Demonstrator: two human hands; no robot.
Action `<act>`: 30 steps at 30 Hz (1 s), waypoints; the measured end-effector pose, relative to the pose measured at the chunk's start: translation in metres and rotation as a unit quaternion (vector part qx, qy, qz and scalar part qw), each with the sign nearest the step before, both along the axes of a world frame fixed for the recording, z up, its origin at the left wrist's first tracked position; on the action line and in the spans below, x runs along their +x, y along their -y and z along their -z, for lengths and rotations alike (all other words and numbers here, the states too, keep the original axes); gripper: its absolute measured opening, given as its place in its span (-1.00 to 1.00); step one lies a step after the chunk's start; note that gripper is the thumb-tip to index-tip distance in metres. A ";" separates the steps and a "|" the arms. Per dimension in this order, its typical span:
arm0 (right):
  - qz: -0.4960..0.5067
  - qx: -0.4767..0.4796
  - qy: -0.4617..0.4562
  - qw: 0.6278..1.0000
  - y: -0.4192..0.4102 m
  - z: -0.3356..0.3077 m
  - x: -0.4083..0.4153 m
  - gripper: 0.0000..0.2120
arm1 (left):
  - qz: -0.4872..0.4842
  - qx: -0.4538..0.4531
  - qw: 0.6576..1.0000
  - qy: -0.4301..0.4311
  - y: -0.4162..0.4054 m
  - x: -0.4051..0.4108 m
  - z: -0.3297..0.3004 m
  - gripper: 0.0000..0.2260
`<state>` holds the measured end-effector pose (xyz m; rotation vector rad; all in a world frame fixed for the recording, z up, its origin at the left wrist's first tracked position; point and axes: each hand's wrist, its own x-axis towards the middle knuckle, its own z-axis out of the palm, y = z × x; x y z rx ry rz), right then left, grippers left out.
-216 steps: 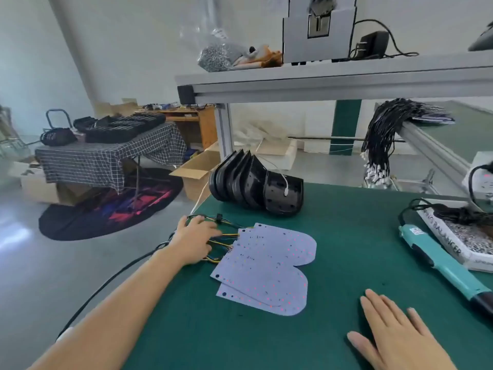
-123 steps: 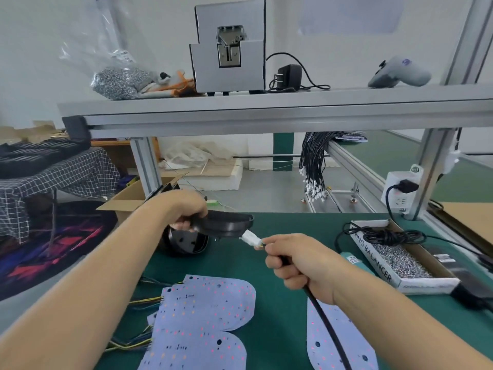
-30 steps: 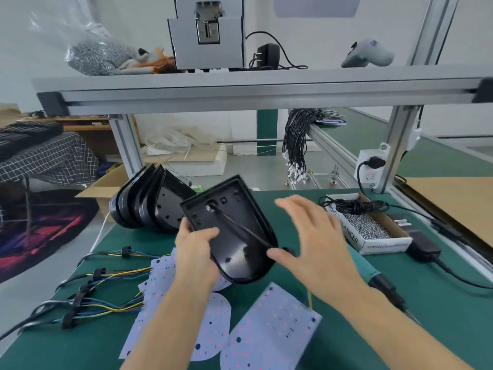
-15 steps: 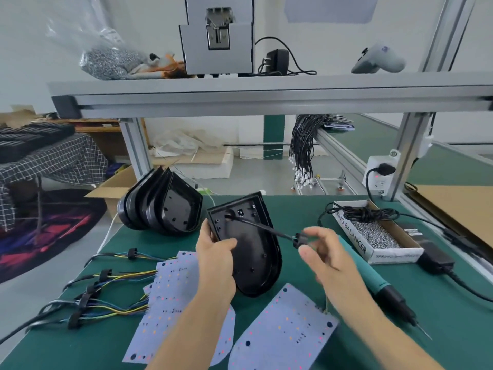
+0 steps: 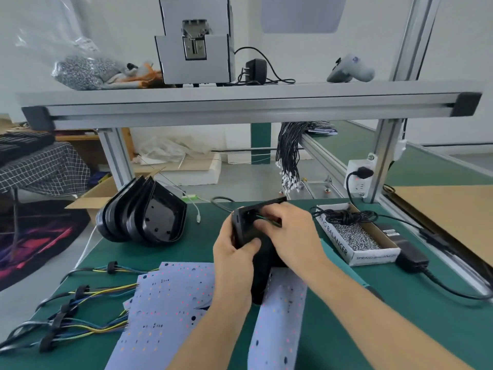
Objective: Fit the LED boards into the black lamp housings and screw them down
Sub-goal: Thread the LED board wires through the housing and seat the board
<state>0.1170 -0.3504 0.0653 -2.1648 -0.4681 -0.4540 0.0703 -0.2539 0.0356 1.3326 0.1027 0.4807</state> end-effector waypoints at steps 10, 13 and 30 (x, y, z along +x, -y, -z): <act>0.019 0.007 0.006 1.000 0.009 -0.024 0.006 -0.90 | -0.006 0.048 0.998 0.040 0.008 0.005 -0.021 -0.47; 0.061 -0.056 0.067 0.994 0.002 -0.018 -0.011 -0.81 | -0.040 0.049 0.997 0.047 0.014 0.001 -0.017 -0.48; 0.041 0.225 -0.084 0.970 -0.007 -0.033 -0.001 -0.86 | -0.067 0.174 0.979 0.080 0.025 -0.007 -0.032 -0.29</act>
